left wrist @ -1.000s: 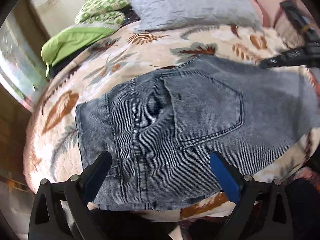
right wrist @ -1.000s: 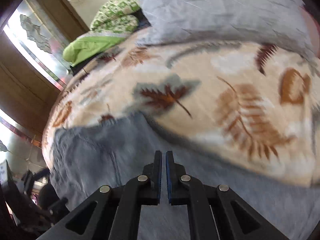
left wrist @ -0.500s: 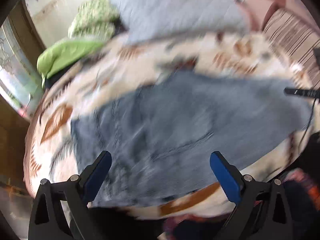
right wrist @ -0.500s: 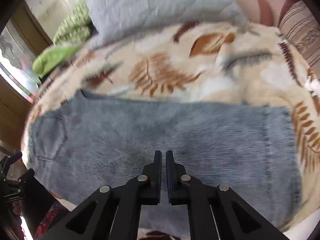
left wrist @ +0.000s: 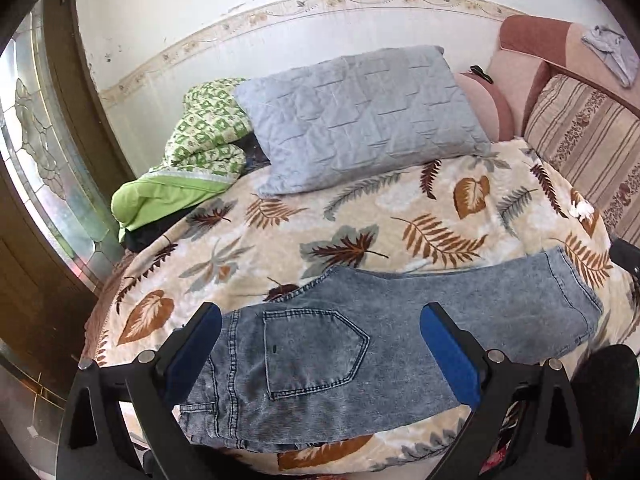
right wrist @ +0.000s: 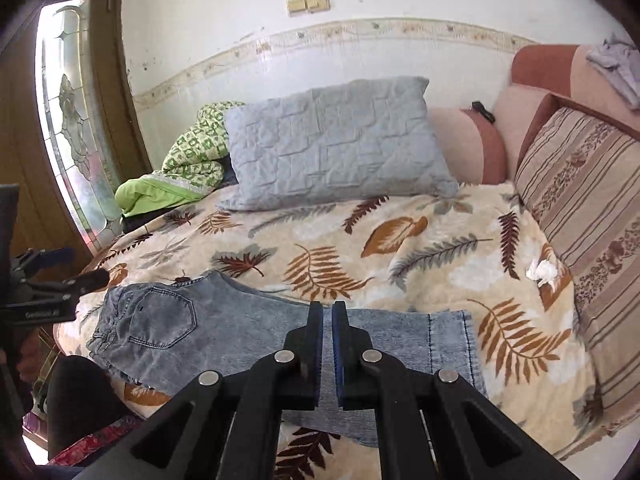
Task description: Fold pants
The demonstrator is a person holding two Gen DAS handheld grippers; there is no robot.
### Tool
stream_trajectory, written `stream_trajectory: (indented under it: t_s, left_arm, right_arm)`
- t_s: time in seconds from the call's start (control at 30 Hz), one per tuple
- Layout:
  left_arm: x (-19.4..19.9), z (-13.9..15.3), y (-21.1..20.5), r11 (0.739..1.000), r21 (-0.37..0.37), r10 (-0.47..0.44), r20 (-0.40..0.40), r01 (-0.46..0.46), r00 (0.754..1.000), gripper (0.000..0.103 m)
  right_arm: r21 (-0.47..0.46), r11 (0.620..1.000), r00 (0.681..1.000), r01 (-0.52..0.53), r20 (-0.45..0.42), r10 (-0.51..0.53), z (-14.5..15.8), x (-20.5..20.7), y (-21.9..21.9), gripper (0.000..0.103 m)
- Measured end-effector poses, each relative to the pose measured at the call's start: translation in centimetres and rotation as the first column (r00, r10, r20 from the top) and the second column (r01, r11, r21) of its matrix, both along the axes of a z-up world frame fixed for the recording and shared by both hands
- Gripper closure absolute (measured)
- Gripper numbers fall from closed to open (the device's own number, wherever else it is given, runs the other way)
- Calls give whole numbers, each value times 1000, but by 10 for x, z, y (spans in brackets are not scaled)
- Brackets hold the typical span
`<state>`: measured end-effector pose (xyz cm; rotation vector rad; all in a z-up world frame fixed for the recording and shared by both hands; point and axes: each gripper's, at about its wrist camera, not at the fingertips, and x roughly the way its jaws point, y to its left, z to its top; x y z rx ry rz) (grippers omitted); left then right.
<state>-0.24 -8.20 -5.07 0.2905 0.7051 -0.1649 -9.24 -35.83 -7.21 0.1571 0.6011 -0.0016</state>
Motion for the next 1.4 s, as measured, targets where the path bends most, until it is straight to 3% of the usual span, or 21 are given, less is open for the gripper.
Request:
stream_trajectory:
  t_s: [0.17, 0.47, 0.6, 0.77, 1.4]
  left_arm:
    - [-2, 3, 4, 999, -1, 34, 6, -34, 999, 3]
    - [6, -11, 27, 996, 1, 90, -9, -90, 996, 3]
    - [10, -18, 42, 993, 5, 119, -14, -119, 993, 3]
    - [11, -21, 60, 988, 13, 152, 3, -153, 988, 3]
    - [17, -32, 106, 976, -22, 217, -6, -217, 976, 3]
  right_arm:
    - [-58, 998, 999, -33, 17, 34, 6, -9, 25, 97]
    - [-35, 992, 991, -125, -47, 123, -11, 13, 72, 97]
    - [33, 983, 978, -180, -100, 183, -19, 27, 95, 96]
    - [5, 971, 964, -238, -119, 237, -25, 33, 124, 97]
    - [-51, 970, 963, -236, -148, 226, -20, 42, 145, 97]
